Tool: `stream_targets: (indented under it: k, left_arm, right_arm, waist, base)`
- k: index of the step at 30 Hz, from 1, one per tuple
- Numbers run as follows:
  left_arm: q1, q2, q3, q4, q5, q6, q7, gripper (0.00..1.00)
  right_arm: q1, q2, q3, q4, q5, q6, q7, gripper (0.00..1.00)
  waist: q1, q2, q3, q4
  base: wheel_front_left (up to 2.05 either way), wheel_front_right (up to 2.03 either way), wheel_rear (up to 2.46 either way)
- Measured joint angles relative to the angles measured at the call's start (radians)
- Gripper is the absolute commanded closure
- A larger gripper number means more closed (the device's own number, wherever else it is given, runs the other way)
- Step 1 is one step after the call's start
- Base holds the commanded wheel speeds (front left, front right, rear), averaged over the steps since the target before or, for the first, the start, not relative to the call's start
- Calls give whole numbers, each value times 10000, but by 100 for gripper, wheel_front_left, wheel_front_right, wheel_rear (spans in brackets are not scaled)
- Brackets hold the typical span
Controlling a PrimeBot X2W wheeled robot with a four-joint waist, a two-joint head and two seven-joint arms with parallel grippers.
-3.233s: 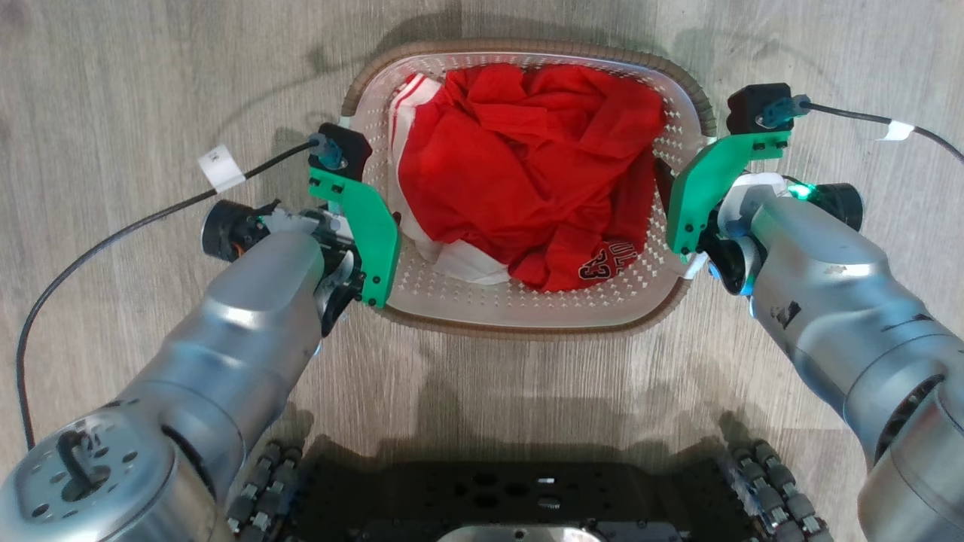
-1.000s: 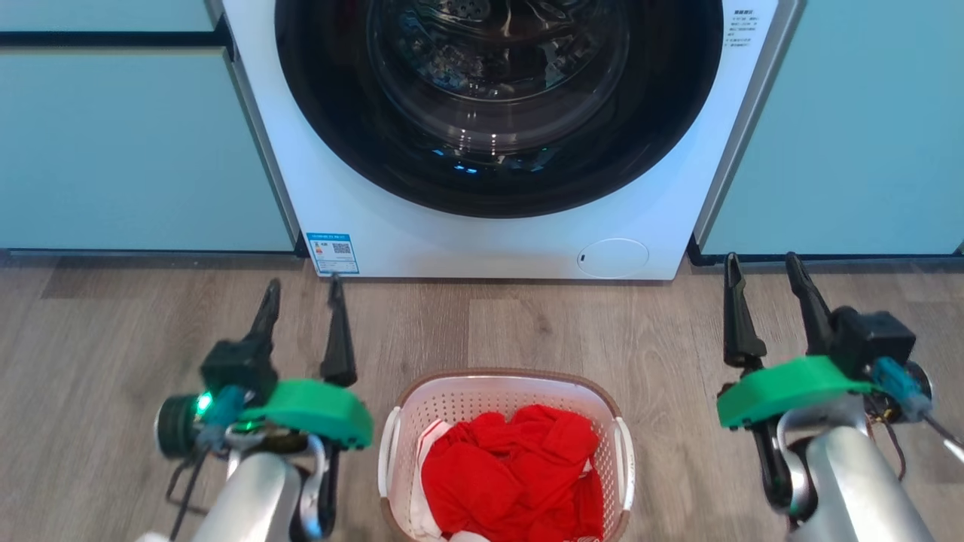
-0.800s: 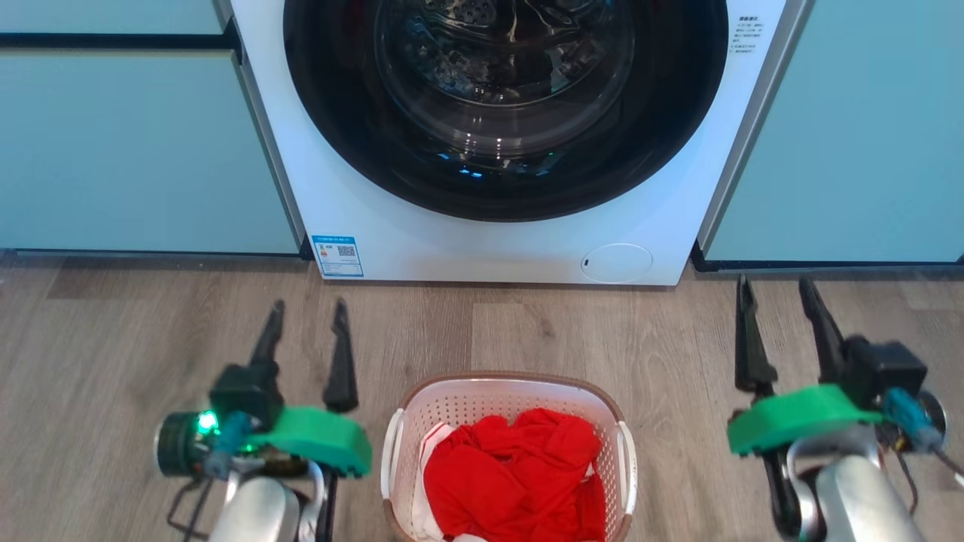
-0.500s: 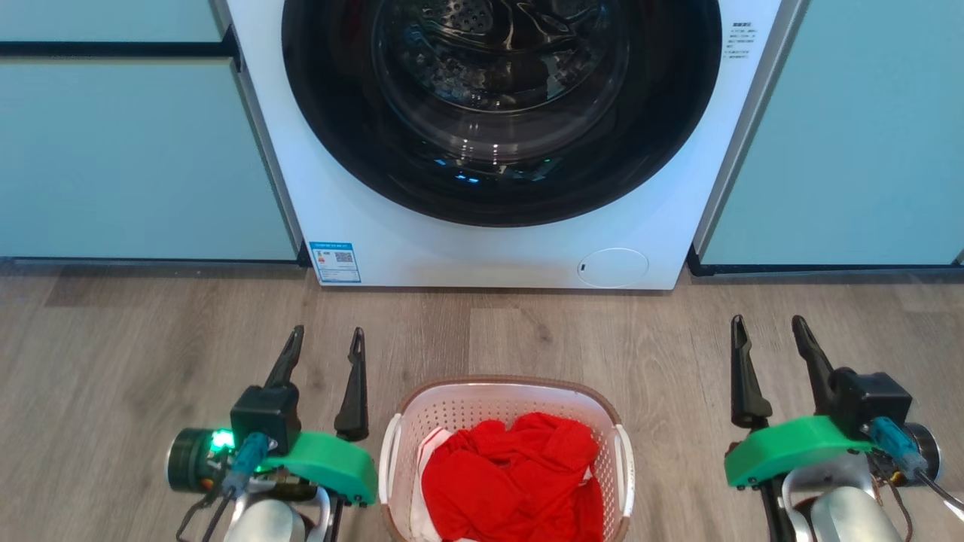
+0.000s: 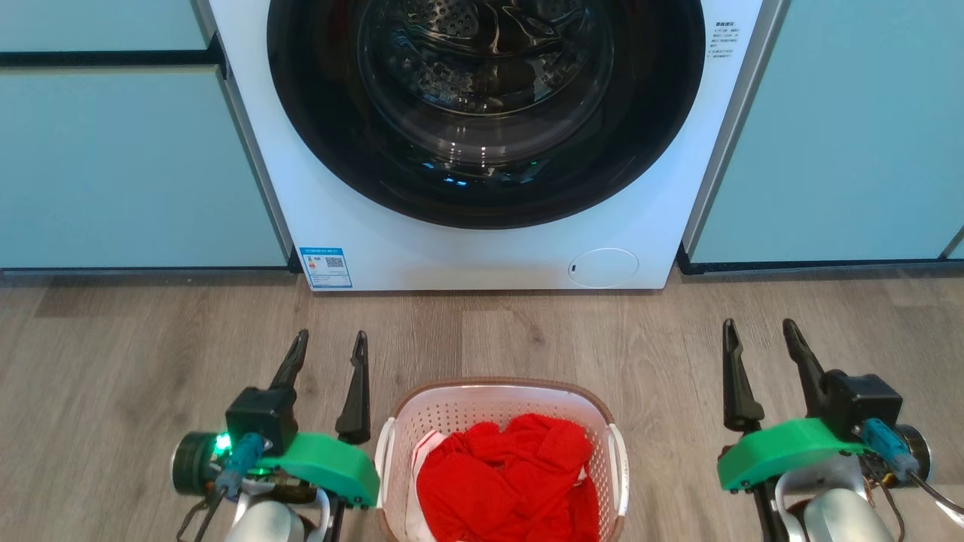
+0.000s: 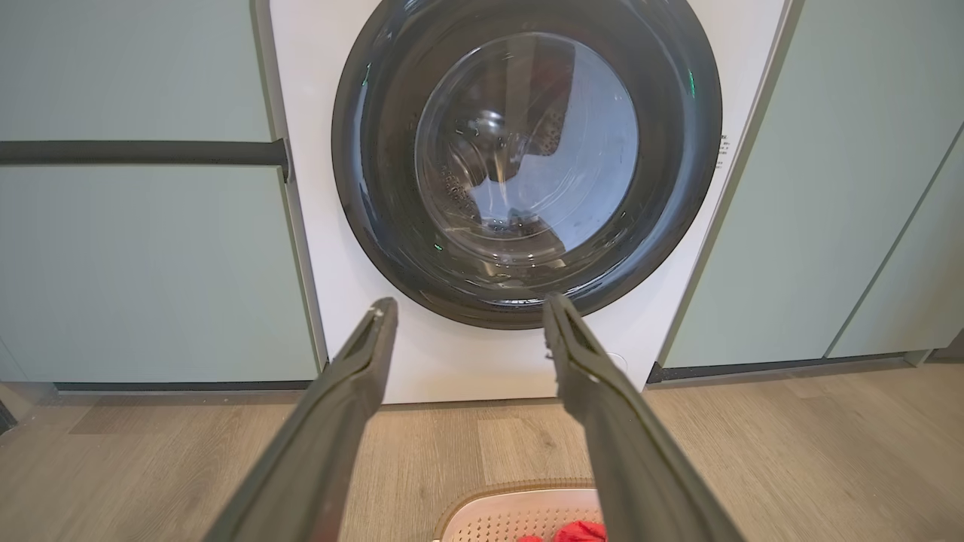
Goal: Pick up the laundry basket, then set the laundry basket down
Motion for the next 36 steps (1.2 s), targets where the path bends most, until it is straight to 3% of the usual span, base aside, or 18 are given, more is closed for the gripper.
stream_targets:
  k: [36]
  left_arm:
    - [-4, -2, 25, 130, -280, 15, 0, 0]
  right_arm:
    - [-5, 4, 196, 123, 2, 0, 0, 0]
  waist:
    - [1, 0, -3, -17]
  base:
    - [0, 0, 0]
